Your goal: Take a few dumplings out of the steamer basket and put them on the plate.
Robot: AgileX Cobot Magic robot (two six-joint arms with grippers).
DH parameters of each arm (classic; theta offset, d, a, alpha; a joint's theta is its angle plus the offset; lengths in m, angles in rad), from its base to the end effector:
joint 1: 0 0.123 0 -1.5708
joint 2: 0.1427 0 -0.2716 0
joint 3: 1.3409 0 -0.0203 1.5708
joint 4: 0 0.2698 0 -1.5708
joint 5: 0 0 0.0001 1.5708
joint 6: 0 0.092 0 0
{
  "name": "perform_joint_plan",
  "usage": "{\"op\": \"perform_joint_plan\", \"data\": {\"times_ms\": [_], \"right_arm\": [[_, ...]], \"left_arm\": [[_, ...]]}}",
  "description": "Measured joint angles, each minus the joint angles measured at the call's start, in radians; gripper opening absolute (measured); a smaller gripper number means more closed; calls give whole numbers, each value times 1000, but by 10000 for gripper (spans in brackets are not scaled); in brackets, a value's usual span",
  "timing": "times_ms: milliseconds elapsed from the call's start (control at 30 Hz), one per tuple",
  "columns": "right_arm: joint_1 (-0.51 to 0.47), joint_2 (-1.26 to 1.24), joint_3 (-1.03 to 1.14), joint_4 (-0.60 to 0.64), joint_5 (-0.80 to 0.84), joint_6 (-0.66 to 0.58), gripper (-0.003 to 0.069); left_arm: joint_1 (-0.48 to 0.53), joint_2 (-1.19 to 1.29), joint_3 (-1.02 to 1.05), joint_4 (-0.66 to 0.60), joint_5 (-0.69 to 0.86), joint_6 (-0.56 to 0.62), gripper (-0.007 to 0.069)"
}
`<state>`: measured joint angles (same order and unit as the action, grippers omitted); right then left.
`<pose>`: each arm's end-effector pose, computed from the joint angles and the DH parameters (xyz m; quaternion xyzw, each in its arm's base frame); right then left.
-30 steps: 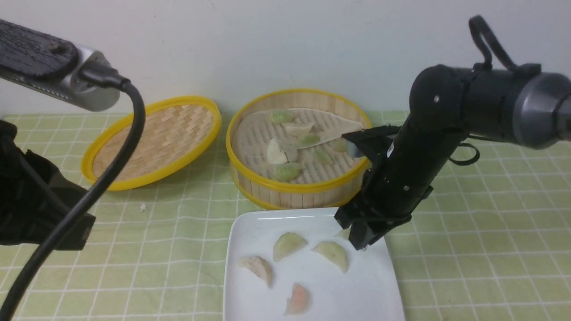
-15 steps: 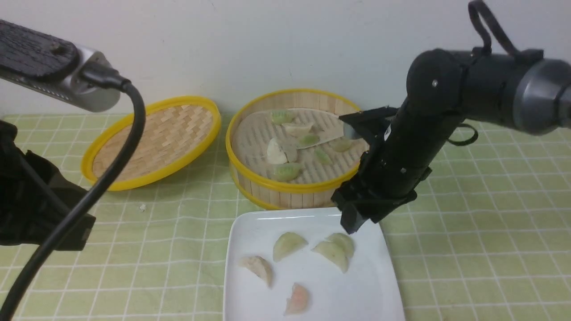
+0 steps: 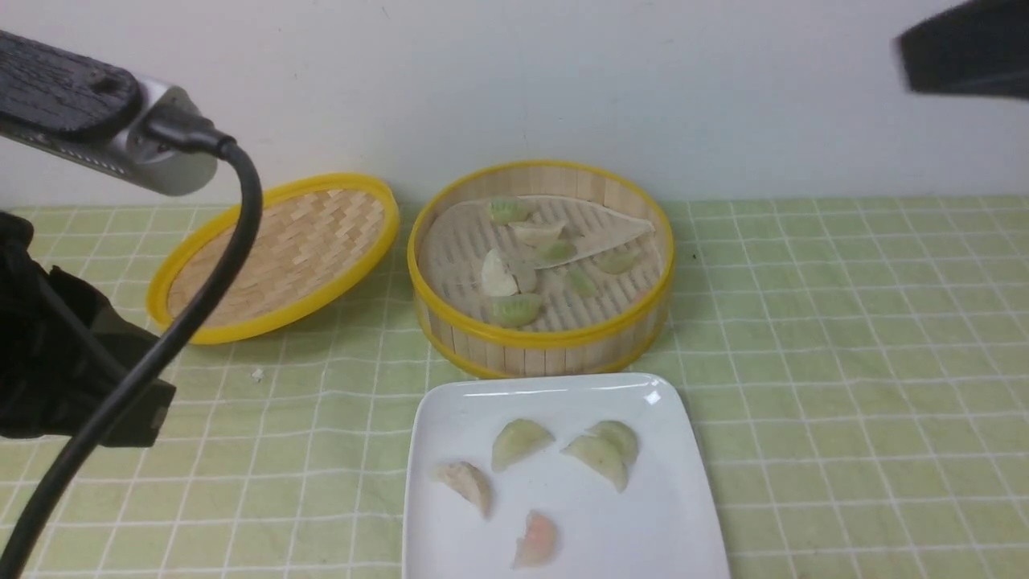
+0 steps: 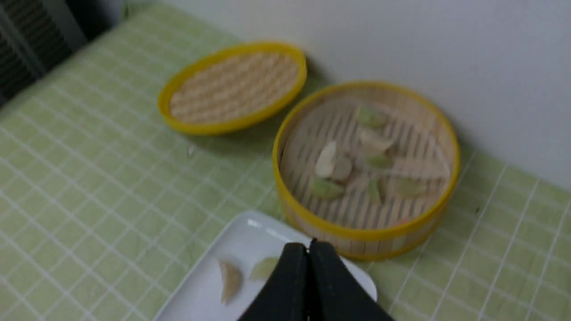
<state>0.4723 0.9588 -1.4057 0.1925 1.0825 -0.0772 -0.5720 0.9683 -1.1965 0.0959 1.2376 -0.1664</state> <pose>0.1503 0.0943 0.4733 -0.2376 0.8350 0.1898 0.4586 0.1601 -0.0932 0.3964 0.1911 0.9273 -0.0702 0.3141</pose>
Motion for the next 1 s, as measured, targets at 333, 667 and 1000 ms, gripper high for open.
{"op": "perform_joint_plan", "data": {"times_ms": [333,667,1000], "right_arm": [[0,-766,667,-135,-533,124,-15],[0,-975,940,-192,-761,268,-15],[0,-975,945,-192,-790,270,-15]], "left_arm": [[0,0,0,-18,-113,0,-6],[0,-9,18,-28,-161,0,-6],[0,-337,270,-11,-385,-58,-6]]}}
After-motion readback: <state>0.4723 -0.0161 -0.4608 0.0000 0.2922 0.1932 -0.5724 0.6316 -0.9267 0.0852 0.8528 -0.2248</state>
